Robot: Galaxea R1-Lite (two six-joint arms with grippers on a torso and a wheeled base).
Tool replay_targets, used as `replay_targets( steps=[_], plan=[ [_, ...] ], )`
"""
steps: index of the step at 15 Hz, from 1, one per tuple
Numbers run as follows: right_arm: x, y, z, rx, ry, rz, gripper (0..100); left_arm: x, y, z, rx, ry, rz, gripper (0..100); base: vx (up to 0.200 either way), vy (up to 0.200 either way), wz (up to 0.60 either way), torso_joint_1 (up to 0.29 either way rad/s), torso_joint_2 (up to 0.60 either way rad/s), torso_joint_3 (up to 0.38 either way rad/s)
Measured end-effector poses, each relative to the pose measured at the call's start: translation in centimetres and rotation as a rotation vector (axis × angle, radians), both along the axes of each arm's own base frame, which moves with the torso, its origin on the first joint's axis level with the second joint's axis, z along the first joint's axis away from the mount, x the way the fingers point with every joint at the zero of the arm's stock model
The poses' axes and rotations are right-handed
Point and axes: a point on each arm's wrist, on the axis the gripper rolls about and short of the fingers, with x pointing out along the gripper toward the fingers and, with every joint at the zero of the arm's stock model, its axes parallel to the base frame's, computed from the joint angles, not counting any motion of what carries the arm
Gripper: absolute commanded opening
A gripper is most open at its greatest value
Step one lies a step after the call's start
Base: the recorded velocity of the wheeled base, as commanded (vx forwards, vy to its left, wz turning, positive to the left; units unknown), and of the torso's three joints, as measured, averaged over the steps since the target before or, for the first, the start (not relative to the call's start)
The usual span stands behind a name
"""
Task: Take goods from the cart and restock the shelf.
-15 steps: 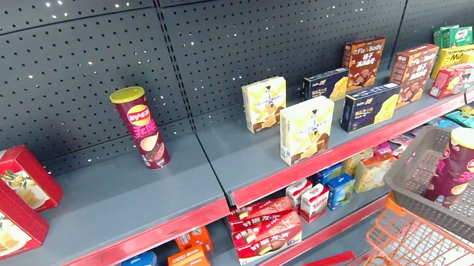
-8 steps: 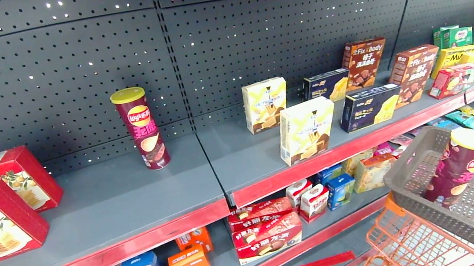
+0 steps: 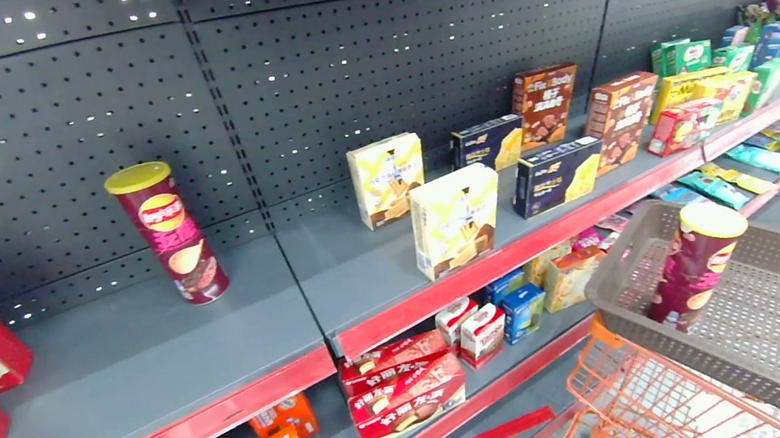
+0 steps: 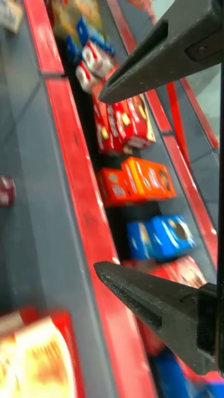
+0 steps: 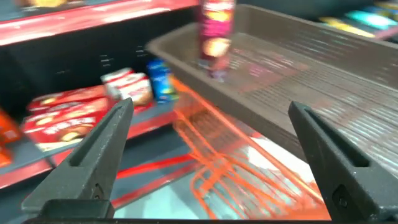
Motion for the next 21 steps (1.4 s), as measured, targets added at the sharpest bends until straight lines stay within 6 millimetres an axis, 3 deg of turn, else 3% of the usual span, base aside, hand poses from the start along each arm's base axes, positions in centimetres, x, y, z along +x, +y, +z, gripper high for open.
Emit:
replay_targets(
  steps=[12, 16, 21],
  plan=[
    [0.00, 0.00, 0.00, 0.000, 0.000, -0.001, 100, 0.00, -0.01, -0.02, 0.006, 0.002, -0.004, 100, 0.000, 0.000, 0.00, 0.000, 0.00, 0.000],
    [0.00, 0.00, 0.00, 0.000, 0.000, 0.000, 100, 0.00, -0.01, -0.02, 0.006, 0.001, -0.004, 100, 0.200, 0.000, 0.00, -0.010, 0.00, 0.004],
    [0.00, 0.00, 0.00, 0.000, 0.000, 0.000, 100, 0.01, 0.00, -0.02, 0.003, 0.001, 0.001, 100, 0.000, 0.000, 0.00, 0.000, 0.00, 0.000]
  ],
)
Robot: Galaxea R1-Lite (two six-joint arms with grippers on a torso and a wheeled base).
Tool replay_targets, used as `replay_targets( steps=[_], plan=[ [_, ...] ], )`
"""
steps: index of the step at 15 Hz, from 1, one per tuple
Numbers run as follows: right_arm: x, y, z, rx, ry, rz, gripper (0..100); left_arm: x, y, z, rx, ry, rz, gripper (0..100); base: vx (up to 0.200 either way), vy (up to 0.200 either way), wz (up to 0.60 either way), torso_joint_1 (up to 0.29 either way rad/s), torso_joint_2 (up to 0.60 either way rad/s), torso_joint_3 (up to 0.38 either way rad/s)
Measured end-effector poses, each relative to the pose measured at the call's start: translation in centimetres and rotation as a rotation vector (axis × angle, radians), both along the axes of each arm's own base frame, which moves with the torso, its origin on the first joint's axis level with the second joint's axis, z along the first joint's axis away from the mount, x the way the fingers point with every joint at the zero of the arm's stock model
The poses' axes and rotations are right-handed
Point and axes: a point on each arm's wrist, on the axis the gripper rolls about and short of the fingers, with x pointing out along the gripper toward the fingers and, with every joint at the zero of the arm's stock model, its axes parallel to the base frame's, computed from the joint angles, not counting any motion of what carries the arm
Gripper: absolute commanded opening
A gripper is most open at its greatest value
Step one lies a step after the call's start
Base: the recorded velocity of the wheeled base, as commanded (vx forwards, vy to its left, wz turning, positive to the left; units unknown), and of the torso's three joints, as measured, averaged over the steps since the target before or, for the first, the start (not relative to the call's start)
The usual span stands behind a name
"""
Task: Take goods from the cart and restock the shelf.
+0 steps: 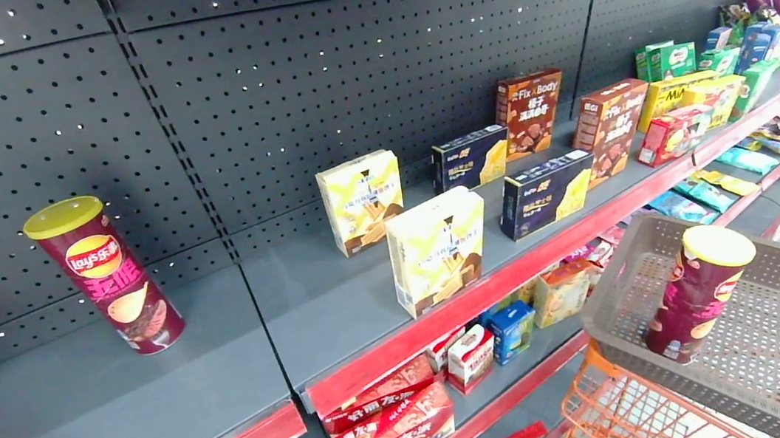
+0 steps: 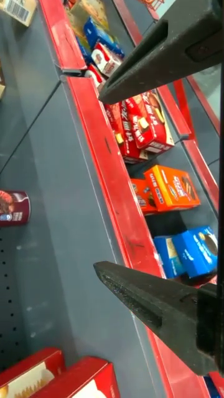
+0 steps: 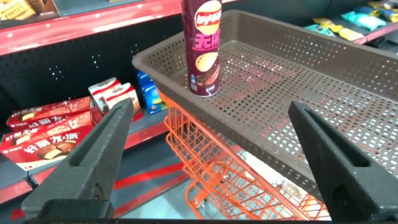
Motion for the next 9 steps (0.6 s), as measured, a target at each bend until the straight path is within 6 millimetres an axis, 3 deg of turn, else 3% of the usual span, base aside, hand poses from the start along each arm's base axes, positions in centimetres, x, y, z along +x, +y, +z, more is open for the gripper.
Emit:
replay_targets(
  steps=[1, 6, 9],
  plan=[
    [0.00, 0.00, 0.00, 0.000, 0.000, 0.000, 100, 0.00, 0.00, 0.01, -0.001, -0.001, 0.000, 100, 0.000, 0.000, 0.00, 0.000, 0.00, 0.000],
    [0.00, 0.00, 0.02, 0.000, -0.001, 0.001, 100, -0.01, 0.00, 0.02, -0.001, -0.001, -0.001, 100, 0.000, 0.000, -0.60, -0.002, 0.01, 0.003],
    [0.00, 0.00, 0.01, 0.000, -0.001, -0.001, 100, 0.00, 0.00, 0.01, -0.001, -0.001, 0.000, 100, 0.000, 0.000, 0.00, 0.000, 0.00, 0.000]
  ],
)
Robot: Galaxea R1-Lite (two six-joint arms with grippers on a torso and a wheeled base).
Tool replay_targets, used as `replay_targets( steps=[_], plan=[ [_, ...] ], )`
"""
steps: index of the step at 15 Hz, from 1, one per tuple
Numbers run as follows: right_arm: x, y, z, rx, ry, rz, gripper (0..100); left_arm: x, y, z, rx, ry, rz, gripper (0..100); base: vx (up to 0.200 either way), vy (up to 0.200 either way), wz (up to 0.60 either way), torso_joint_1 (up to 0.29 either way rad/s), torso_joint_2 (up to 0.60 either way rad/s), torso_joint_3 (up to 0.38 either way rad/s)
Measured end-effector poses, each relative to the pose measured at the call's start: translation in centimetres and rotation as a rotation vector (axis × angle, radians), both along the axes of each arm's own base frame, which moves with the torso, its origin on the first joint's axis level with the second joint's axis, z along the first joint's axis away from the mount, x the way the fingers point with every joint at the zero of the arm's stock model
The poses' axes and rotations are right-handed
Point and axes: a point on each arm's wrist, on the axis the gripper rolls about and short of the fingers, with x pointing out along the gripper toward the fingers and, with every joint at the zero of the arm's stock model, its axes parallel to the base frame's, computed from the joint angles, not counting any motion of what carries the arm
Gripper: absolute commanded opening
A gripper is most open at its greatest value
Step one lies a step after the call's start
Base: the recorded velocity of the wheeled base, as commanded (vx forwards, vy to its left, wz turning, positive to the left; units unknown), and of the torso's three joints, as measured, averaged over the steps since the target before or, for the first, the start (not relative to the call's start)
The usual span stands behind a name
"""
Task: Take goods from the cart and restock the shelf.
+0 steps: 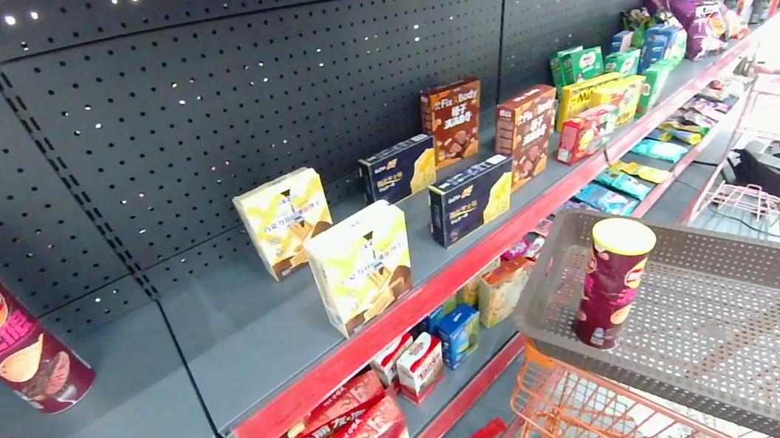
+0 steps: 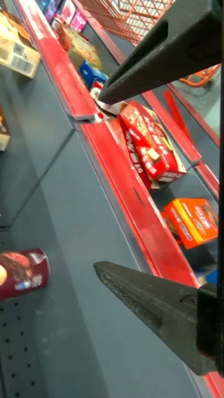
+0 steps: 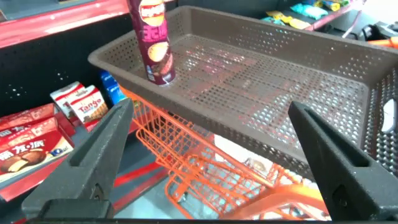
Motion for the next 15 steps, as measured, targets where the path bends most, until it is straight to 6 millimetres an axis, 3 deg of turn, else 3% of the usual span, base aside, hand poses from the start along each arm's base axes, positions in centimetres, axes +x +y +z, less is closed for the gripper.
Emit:
replay_targets(
  steps=[15],
  plan=[
    [0.00, 0.00, 0.00, 0.000, 0.000, 0.001, 100, 0.00, 0.00, -0.01, 0.000, 0.000, 0.000, 100, 0.000, 0.000, 0.00, 0.000, 0.00, 0.000]
  ],
)
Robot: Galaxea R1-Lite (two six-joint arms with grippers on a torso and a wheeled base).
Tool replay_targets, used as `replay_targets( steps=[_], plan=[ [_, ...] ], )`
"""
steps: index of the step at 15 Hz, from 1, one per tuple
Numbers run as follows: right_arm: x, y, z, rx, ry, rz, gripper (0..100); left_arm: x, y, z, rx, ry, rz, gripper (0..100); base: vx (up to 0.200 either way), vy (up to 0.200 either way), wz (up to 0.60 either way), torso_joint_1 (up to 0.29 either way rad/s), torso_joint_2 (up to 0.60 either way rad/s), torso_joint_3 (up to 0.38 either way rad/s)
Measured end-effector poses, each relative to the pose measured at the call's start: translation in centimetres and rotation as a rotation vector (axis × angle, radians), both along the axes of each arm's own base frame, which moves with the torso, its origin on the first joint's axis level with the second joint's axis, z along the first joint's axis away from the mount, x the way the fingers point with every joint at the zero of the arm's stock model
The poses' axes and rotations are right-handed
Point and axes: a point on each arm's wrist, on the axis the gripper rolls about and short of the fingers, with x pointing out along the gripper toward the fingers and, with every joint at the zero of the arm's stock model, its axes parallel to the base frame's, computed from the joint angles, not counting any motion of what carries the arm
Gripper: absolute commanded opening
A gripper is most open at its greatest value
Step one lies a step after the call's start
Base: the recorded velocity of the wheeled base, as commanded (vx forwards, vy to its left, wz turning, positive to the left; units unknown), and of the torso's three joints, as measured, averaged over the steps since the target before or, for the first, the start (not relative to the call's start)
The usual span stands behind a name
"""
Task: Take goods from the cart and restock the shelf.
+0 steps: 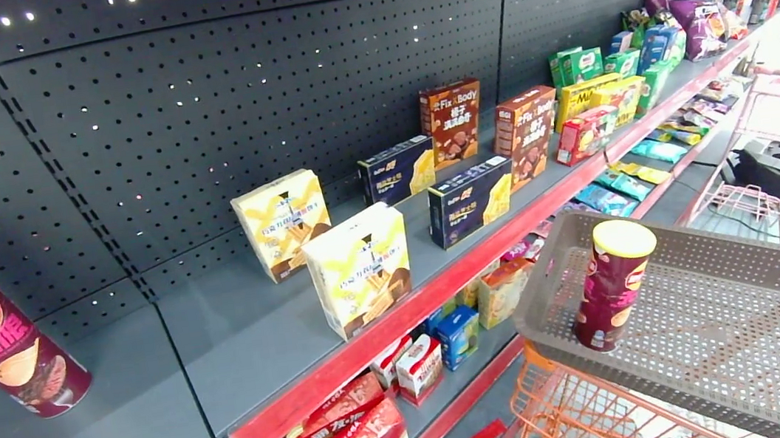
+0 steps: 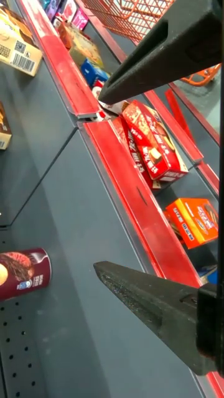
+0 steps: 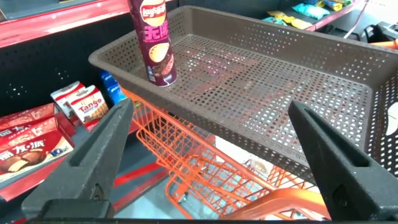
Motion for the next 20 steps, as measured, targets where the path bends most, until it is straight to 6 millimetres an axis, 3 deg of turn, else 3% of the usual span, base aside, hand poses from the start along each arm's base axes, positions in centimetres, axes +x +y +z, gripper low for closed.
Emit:
replay_targets(
  steps=[20],
  plan=[
    [-0.01, 0.04, 0.19, -0.007, -0.015, 0.018, 100, 0.00, 0.00, 0.00, 0.000, 0.000, 0.000, 100, 0.000, 0.000, 0.00, 0.000, 0.00, 0.000]
  ],
)
